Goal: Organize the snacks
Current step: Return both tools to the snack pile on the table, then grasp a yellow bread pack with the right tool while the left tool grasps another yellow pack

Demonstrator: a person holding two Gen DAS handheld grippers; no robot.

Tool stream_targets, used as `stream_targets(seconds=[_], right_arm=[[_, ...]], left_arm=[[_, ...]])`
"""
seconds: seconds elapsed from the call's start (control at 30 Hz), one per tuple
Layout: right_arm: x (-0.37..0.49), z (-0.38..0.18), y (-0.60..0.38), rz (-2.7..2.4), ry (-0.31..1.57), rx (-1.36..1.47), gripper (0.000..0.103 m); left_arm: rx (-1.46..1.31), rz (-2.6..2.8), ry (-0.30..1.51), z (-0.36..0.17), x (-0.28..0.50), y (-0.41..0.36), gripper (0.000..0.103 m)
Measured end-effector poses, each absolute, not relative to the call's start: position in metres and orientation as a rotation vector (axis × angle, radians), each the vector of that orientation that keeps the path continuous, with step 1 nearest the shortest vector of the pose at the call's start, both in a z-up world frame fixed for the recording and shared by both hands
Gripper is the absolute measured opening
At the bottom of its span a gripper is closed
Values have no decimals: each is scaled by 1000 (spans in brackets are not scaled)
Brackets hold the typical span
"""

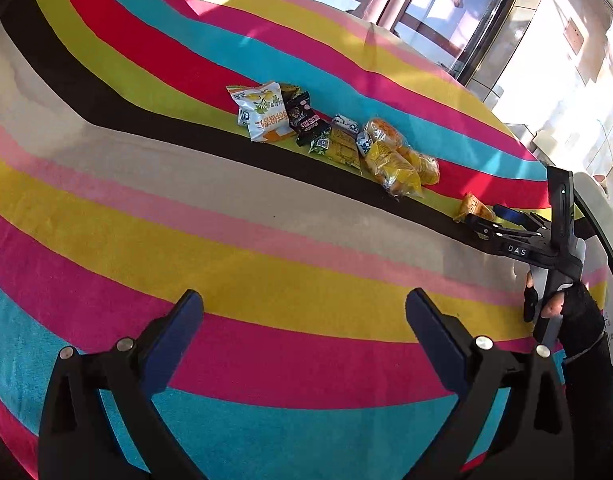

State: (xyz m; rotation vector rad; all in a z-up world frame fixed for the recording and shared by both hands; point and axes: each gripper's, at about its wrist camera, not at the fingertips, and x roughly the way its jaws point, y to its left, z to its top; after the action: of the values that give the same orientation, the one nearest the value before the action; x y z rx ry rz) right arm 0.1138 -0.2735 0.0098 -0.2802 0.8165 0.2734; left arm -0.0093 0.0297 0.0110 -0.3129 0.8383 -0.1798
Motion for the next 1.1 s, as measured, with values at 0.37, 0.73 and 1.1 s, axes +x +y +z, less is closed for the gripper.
stream_targets(seconds=[0.37,0.73,1.1], right_arm=[[75,14,-274,456,830,-126,51],[88,22,-279,378,846,-57,75],[102,0,-253,321,907,-177,43]], left_arm=[[-305,-177,841,11,-9,29,101],[-302,-176,842,10,-9,28,101],[-279,-169,851,10,-8,25,101]])
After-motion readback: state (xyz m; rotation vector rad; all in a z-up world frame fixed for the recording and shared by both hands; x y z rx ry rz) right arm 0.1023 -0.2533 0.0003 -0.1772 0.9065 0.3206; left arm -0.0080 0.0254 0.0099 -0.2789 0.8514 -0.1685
